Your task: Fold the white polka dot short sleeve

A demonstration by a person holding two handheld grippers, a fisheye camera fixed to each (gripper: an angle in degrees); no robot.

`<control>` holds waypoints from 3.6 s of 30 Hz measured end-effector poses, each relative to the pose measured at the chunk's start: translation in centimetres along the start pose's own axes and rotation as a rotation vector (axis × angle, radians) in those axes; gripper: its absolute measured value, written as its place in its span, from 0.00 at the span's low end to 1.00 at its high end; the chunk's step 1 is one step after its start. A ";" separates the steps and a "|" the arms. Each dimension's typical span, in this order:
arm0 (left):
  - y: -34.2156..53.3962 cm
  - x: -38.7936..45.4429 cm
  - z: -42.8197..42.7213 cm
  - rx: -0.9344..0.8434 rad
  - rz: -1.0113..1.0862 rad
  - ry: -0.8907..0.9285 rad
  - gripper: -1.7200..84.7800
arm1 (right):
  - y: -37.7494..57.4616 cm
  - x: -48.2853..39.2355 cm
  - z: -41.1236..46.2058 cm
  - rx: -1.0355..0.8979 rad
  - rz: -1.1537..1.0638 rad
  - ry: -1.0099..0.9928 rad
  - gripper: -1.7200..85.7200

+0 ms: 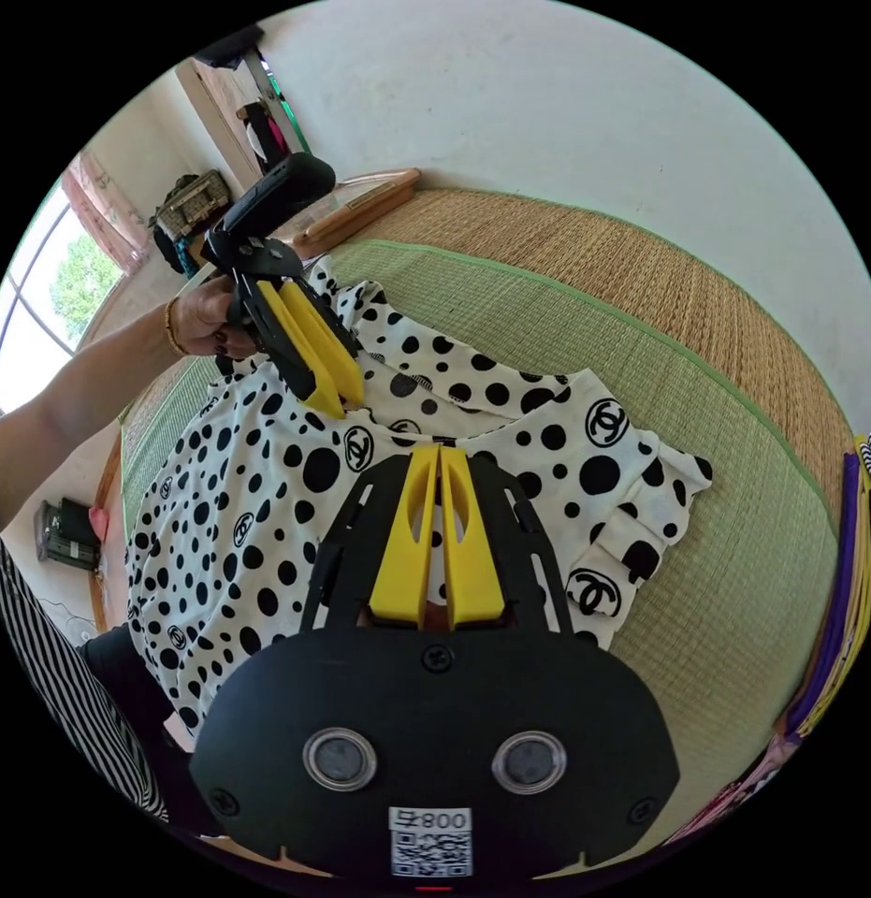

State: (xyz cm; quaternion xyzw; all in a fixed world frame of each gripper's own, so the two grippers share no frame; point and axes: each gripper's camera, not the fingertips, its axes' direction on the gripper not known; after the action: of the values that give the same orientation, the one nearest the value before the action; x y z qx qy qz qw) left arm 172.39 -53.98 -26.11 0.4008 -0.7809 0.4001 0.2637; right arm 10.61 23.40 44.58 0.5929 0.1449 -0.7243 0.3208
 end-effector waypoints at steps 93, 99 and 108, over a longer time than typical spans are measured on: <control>62.6 16.8 30.6 0.623 -0.759 -0.397 0.02 | 30.0 -0.1 -4.6 -0.012 0.559 -0.031 0.02; 68.5 20.5 36.5 0.615 -0.866 -0.322 0.02 | 37.4 -6.3 -5.3 -0.095 0.593 -0.064 0.03; 70.2 21.8 39.8 0.608 -0.872 -0.392 0.08 | 41.4 -8.5 -4.9 -0.090 0.660 0.027 0.08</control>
State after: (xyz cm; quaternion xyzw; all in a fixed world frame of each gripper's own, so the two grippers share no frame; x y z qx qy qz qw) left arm 98.27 -71.15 -60.65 0.8109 -0.4271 0.3793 0.1271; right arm 41.46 -2.38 58.52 0.6025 -0.0190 -0.5663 0.5621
